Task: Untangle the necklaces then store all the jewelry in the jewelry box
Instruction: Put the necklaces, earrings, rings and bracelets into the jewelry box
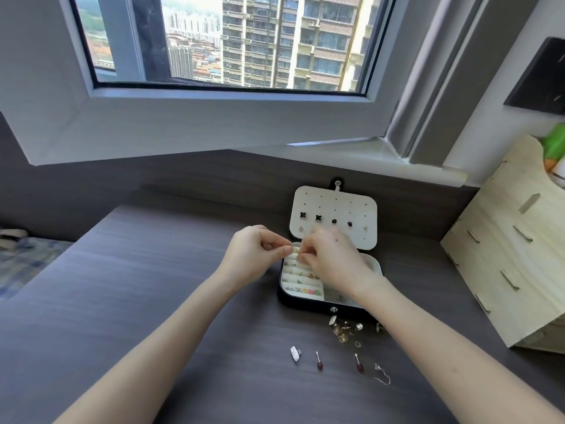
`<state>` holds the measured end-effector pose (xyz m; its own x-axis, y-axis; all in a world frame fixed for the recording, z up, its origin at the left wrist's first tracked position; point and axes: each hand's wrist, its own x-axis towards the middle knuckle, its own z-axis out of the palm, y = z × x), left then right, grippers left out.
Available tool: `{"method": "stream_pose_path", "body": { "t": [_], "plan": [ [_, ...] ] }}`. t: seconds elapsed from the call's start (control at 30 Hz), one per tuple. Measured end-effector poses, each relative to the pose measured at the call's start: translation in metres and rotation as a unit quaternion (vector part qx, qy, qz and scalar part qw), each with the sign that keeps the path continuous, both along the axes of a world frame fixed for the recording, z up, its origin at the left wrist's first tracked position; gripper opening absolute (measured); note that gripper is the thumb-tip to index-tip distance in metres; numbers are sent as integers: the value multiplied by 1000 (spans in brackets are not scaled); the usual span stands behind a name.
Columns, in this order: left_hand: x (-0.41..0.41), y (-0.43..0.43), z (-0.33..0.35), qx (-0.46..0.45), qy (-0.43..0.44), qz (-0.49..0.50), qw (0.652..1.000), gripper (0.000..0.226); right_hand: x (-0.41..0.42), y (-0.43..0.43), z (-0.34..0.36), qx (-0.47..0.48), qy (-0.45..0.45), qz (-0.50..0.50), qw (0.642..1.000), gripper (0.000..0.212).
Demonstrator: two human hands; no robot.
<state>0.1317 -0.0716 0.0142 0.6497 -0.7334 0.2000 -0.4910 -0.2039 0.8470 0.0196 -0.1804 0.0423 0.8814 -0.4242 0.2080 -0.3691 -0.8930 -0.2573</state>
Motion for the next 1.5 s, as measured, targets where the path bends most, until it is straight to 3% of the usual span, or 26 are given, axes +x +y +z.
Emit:
{"method": "stream_pose_path", "body": {
  "t": [0.2, 0.37, 0.6, 0.8, 0.9, 1.13, 1.37, 1.5],
  "plan": [
    [-5, -10, 2, 28, -77, -32, 996, 11, -7, 3, -13, -48, -36, -17, 998, 19],
    [3, -16, 8, 89, -162, -63, 981, 11, -15, -1, -17, -24, -57, -39, 997, 20],
    [7, -18, 13, 118, -217, -89, 965, 11, -24, -7, -19, 28, -78, -49, 995, 16],
    [6, -17, 27, 218, -260, -98, 936, 12, -25, -7, -18, 21, -73, -41, 996, 19],
    [4, -16, 29, 222, -230, -79, 944, 13, -26, -8, -18, 27, -73, -37, 996, 20],
    [0, -16, 19, 139, -99, -10, 985, 5, -54, 2, -6, 88, -117, -20, 989, 14],
    [-10, -17, 15, 135, -106, 18, 985, 6, -112, 29, 2, 152, -43, 15, 987, 7],
    [-21, -1, 19, 80, -103, 47, 990, 7, -123, 54, -20, 88, -20, 75, 993, 17]
  ]
}}
